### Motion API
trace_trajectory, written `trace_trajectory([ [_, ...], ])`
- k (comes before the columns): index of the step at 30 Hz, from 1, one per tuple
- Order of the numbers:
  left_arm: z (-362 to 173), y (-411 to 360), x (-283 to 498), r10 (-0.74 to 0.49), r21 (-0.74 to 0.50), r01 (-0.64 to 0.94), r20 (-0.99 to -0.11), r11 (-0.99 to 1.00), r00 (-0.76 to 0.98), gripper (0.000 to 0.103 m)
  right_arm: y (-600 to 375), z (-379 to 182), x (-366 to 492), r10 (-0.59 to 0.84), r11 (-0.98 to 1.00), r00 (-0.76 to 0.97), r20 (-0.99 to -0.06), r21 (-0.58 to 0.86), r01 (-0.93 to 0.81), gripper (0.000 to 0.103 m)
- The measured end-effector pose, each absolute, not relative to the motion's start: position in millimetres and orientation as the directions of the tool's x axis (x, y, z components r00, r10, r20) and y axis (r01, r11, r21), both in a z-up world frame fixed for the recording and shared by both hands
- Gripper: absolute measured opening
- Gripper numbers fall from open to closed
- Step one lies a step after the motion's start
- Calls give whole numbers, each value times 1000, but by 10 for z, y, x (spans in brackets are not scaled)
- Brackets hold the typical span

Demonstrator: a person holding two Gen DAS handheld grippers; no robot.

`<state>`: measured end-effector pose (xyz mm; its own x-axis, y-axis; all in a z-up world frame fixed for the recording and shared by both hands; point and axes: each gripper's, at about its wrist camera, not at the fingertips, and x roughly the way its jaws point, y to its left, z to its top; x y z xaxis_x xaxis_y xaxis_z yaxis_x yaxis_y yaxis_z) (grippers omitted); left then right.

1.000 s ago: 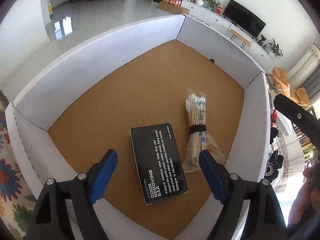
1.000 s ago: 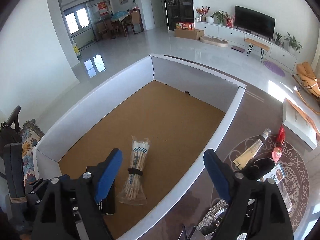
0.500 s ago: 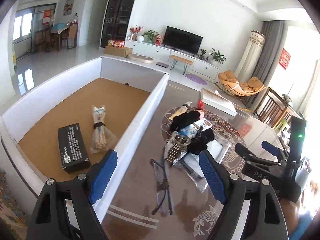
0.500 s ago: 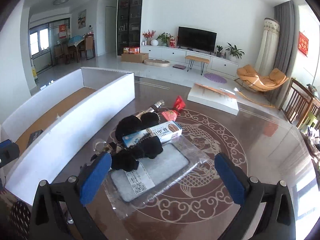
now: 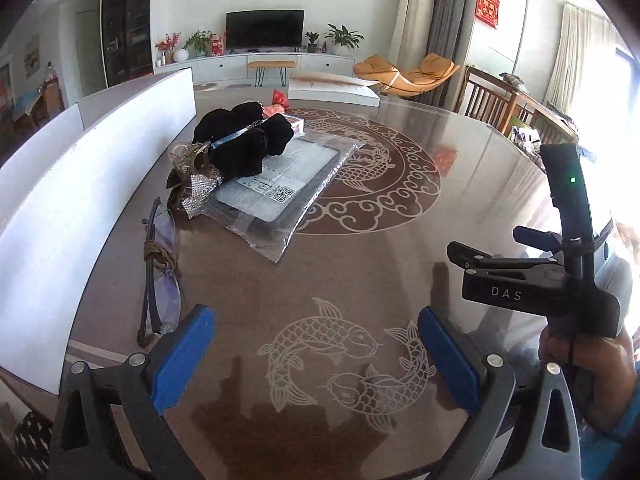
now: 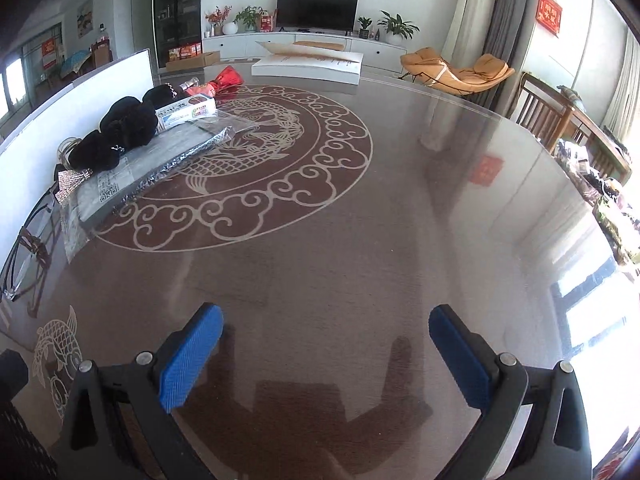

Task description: Organize objects

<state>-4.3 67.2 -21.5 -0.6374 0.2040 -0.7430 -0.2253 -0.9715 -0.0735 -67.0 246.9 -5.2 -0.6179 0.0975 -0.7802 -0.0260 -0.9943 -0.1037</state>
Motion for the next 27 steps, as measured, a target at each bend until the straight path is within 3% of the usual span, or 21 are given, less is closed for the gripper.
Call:
trace_trajectory([
  [27,-537,623,-246,134,-22,-191,-789,-981,-600,103,2505,-132,-729,40,-999,-588,-808,-13,-49,103],
])
